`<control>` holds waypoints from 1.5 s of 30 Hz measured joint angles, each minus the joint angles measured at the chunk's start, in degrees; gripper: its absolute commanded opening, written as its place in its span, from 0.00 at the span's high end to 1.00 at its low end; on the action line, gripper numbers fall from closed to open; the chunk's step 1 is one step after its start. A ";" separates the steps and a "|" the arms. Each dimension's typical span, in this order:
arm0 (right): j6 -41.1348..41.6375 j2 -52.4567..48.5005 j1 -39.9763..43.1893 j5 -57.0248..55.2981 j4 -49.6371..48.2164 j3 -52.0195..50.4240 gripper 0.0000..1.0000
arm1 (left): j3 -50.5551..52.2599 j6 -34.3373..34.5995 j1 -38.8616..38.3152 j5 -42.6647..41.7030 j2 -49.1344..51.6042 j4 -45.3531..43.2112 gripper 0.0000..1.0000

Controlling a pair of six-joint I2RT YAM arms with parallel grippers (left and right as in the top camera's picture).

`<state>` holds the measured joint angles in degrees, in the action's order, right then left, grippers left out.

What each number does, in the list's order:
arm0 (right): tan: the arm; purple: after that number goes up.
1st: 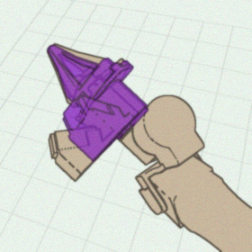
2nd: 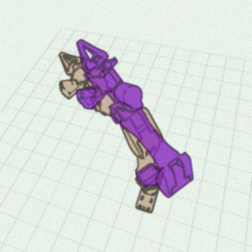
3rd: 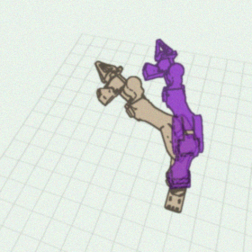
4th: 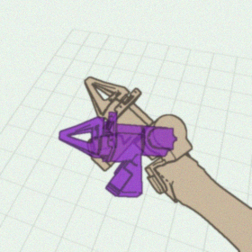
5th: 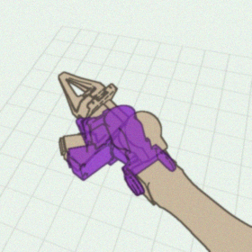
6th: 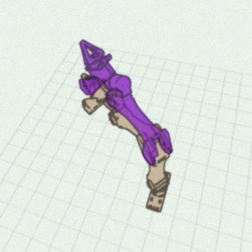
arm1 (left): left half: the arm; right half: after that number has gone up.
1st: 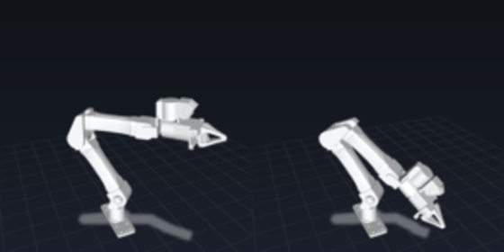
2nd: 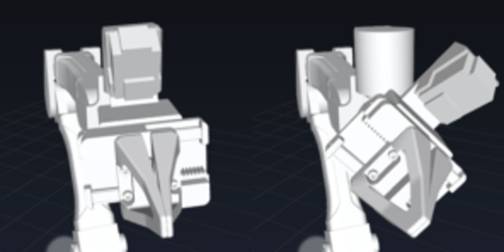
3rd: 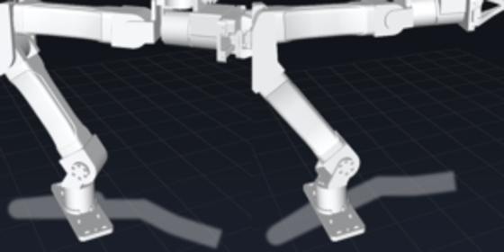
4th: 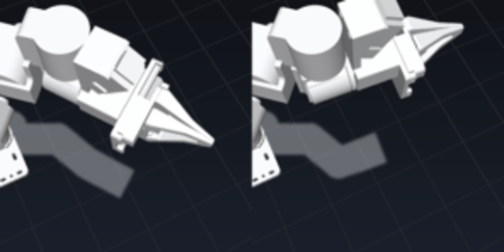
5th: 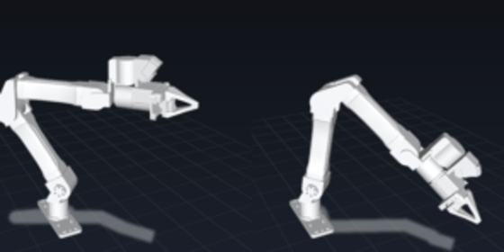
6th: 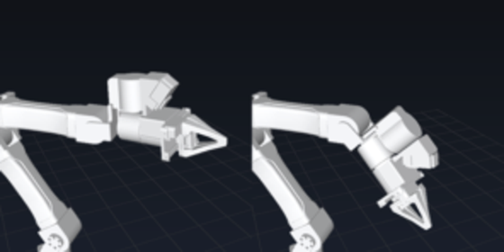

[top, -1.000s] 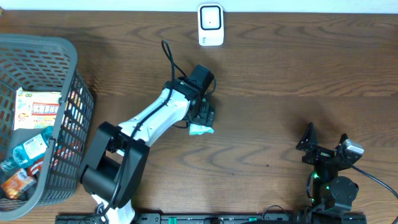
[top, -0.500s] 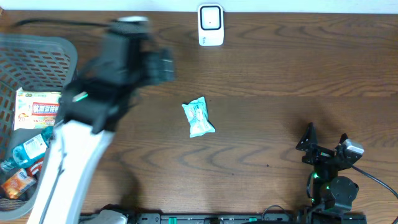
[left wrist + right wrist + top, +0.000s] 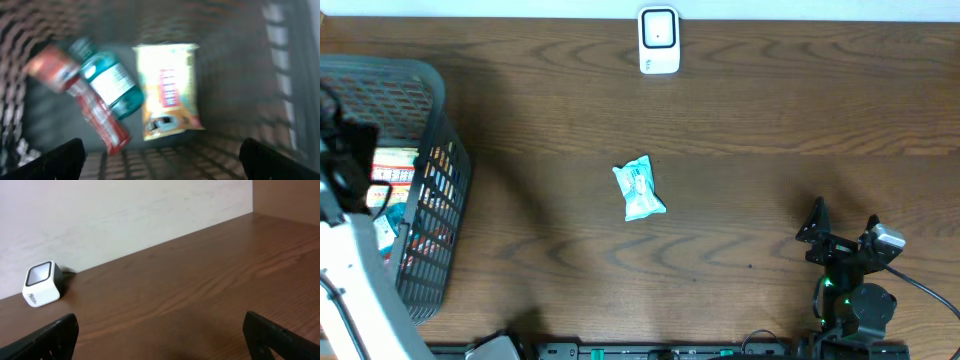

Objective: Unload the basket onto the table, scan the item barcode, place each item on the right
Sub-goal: 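Reach the left gripper into the basket and grasp the red snack bar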

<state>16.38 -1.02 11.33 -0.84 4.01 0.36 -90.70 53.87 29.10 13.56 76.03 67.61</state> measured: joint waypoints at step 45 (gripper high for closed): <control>0.00 0.00 0.00 0.00 0.00 0.00 0.01 | 30.99 -1.40 3.69 -2.64 23.23 -15.65 0.93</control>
<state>16.38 -1.02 11.33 -0.84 4.01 0.36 -59.70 52.47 32.80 10.92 99.26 51.96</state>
